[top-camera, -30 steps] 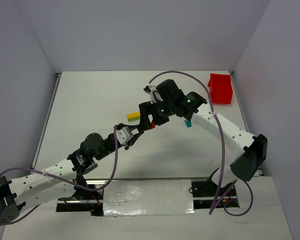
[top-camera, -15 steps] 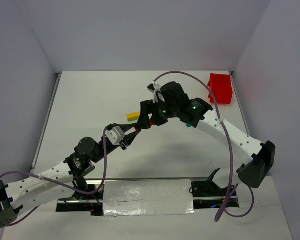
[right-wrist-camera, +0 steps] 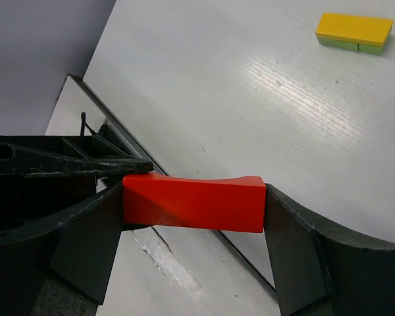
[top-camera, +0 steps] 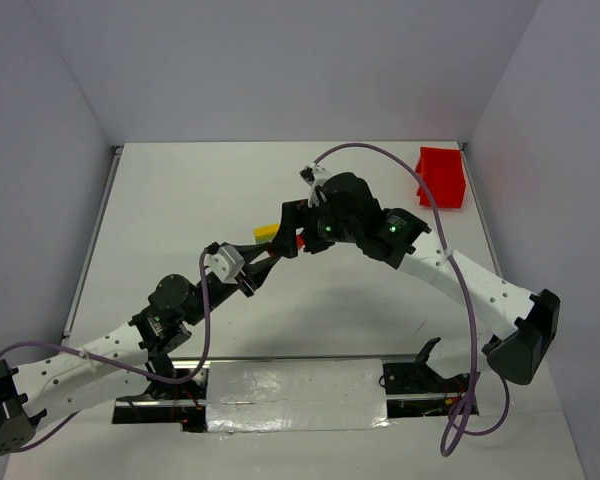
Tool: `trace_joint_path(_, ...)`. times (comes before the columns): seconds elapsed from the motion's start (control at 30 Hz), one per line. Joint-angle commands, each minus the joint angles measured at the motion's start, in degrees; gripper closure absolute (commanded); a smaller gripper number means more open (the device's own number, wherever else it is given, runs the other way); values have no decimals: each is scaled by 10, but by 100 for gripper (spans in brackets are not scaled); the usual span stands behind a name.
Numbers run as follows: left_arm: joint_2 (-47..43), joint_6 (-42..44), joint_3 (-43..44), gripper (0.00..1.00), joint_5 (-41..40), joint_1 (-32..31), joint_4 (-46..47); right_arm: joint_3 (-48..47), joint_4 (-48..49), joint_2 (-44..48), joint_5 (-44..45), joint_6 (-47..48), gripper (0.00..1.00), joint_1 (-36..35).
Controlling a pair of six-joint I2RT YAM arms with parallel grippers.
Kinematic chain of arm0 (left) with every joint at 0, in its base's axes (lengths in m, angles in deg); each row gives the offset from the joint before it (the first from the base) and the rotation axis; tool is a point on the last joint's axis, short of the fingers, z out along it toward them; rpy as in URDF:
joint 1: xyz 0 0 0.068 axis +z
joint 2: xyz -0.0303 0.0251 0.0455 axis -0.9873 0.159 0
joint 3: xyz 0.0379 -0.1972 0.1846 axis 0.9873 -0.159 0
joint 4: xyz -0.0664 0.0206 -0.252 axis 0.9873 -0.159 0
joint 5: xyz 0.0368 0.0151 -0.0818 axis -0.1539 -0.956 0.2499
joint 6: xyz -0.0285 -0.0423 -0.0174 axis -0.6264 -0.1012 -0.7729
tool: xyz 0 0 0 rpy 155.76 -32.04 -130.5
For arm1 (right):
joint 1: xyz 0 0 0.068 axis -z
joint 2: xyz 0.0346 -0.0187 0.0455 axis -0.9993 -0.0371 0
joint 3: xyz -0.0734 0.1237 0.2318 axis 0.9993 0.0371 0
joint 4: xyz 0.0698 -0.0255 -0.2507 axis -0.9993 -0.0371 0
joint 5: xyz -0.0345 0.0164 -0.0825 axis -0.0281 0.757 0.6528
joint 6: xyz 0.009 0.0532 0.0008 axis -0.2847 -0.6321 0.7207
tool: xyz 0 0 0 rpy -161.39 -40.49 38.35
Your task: Build the wood block tower
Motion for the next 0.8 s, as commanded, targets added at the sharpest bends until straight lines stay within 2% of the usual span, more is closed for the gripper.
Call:
trace_joint_path(0.0, -5, -30, 2, 100, -31, 3, 9, 7, 68, 28, 15, -3, 56, -17)
trace_joint_path(0.13, -16, -35, 8, 100, -33, 3, -6, 18, 86, 17, 23, 4, 75, -22)
trace_joint_path(0.2, -24, -37, 12, 100, -37, 3, -20, 21, 94, 12, 22, 5, 77, -24)
trace_joint_path(0.23, -26, -39, 16, 98, -41, 3, -25, 21, 93, 9, 22, 5, 84, -23)
trace_joint_path(0.27, -29, -43, 18, 94, -45, 3, -31, 22, 95, 6, 19, 7, 87, -24)
trace_joint_path(0.33, -37, -44, 20, 79, -44, 3, -40, 27, 108, 4, 8, 8, 99, -24)
trace_joint_path(0.37, -42, -47, 21, 70, -46, 3, -42, 29, 115, 3, 1, 10, 99, -24)
trace_joint_path(0.4, -44, -53, 22, 55, -50, 3, -46, 30, 118, 2, 1, 11, 100, -24)
trace_joint_path(0.47, -48, -54, 27, 48, -56, 3, -58, 31, 119, -1, 4, 11, 100, -24)
trace_joint_path(0.53, -50, -59, 36, 1, -60, 3, -75, 32, 121, -5, 5, 16, 100, -23)
trace_joint_path(0.6, -50, -66, 51, 0, -70, 3, -101, 30, 120, -8, 20, 25, 100, -24)
trace_joint_path(0.7, -39, -97, 127, 1, -111, 3, -218, 25, 125, -15, 52, 38, 100, -18)
trace_joint_path(0.77, -27, -125, 164, 1, -167, 3, -334, 18, 129, -27, 66, 41, 100, -5)
